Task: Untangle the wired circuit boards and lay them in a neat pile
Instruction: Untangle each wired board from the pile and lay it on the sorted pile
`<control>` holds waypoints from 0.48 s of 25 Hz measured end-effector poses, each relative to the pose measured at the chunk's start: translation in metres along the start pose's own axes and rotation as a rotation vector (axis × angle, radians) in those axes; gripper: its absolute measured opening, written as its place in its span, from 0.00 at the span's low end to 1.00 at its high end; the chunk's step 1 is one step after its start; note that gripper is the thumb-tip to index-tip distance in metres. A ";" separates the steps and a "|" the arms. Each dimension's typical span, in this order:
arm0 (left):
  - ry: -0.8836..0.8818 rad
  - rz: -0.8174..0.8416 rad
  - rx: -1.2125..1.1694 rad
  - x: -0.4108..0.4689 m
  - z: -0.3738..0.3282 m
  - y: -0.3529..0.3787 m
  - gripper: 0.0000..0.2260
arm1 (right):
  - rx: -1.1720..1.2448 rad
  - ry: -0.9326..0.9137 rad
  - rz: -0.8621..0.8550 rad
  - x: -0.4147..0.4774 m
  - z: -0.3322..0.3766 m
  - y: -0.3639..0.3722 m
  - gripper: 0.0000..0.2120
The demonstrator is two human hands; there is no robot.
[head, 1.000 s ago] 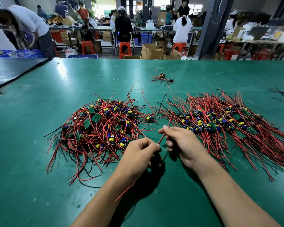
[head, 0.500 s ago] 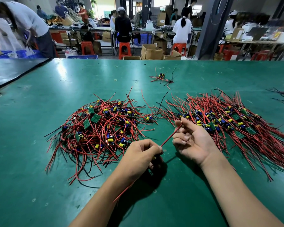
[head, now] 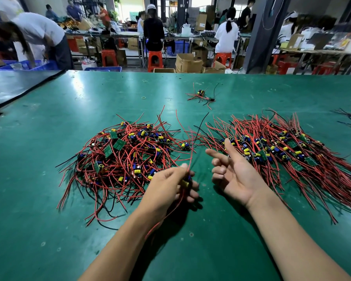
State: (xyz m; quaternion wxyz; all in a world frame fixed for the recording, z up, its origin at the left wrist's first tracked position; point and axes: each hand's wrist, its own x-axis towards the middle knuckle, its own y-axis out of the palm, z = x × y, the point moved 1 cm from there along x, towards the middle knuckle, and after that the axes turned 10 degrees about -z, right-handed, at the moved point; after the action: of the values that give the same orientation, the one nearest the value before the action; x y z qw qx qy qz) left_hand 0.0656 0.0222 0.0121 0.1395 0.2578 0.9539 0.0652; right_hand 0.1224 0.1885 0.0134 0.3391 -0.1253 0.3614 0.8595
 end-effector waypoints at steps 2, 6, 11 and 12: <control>-0.077 -0.036 -0.125 0.003 -0.001 0.000 0.20 | -0.030 -0.023 -0.018 0.001 -0.002 0.000 0.28; -0.140 -0.030 -0.213 0.006 -0.002 -0.002 0.26 | -0.146 -0.064 -0.029 0.001 -0.006 0.001 0.26; -0.128 0.018 -0.191 0.005 -0.001 -0.001 0.29 | -0.568 -0.380 0.044 -0.015 -0.024 0.012 0.21; -0.121 0.037 -0.190 0.004 -0.001 0.000 0.29 | -0.698 -0.477 0.064 -0.020 -0.028 0.015 0.18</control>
State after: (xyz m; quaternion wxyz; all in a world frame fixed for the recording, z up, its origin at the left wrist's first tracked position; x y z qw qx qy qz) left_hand 0.0617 0.0240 0.0117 0.2192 0.2646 0.9283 0.1422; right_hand 0.1260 0.1511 0.0104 0.3237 -0.0190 -0.0360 0.9453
